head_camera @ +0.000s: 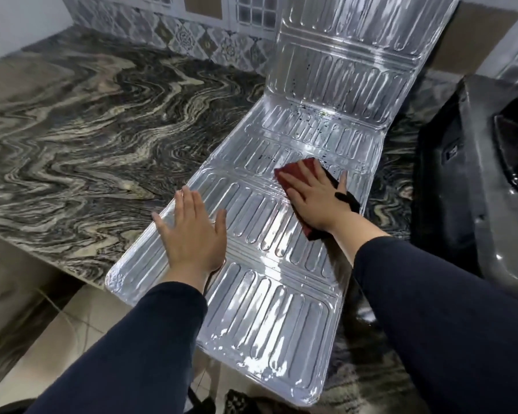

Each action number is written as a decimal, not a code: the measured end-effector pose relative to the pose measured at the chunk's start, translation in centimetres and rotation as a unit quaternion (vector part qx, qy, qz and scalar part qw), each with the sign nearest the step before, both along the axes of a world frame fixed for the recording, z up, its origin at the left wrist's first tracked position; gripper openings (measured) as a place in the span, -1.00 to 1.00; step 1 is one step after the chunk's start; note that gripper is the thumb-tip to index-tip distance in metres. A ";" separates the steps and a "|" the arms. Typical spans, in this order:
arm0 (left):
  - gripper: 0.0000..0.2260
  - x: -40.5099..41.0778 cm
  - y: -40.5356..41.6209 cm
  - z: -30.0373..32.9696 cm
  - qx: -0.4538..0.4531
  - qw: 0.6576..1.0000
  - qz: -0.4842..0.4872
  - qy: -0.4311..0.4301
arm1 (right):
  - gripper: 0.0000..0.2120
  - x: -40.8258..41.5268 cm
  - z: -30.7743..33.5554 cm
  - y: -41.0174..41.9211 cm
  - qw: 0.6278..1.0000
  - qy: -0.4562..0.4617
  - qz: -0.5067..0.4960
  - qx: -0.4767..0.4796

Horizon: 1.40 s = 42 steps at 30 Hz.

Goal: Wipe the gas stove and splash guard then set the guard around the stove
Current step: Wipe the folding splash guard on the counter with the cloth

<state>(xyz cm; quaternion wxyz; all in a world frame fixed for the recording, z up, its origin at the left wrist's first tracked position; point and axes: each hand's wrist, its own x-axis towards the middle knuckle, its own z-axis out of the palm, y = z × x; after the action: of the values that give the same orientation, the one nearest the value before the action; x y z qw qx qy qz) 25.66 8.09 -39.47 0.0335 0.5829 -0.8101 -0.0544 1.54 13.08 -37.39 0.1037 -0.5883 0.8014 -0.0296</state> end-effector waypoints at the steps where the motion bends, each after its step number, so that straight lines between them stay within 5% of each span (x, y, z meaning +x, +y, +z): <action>1: -0.35 0.3 -0.4 0.0 0.002 1.000 -0.008 -0.006 | -0.56 0.4 0.0 0.2 1.000 0.001 -0.003 0.001; 9: -0.24 5.5 -0.4 1.7 0.059 0.998 0.002 -0.037 | -0.53 8.2 0.2 4.1 1.000 -0.002 0.004 0.002; 20: -0.45 5.0 -0.9 1.4 0.033 0.999 0.015 -0.005 | -0.54 13.6 -0.2 6.6 0.995 0.008 0.095 -0.010; 23: -0.46 5.1 -1.0 0.9 0.009 1.000 0.015 -0.002 | -0.54 14.0 0.3 4.8 0.984 -0.001 0.175 -0.019; 29: -0.49 5.1 -1.1 0.5 -0.004 1.000 0.021 0.008 | -0.56 15.5 0.0 -3.4 0.983 -0.013 0.182 -0.020; 38: -0.42 5.2 -1.0 0.2 0.006 1.000 0.016 0.006 | -0.55 1.9 0.0 -10.9 1.000 0.023 0.013 0.008; 42: -0.41 5.2 -1.1 0.1 0.000 1.000 0.015 -0.001 | -0.52 2.4 -0.1 -12.0 0.998 -0.005 -0.053 0.021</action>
<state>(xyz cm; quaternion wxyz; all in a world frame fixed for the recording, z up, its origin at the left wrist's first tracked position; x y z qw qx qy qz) 30.91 7.01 -39.35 0.0338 0.5952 -0.8011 -0.0531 3.97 1.12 -37.49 0.1186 -0.5422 0.8316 -0.0213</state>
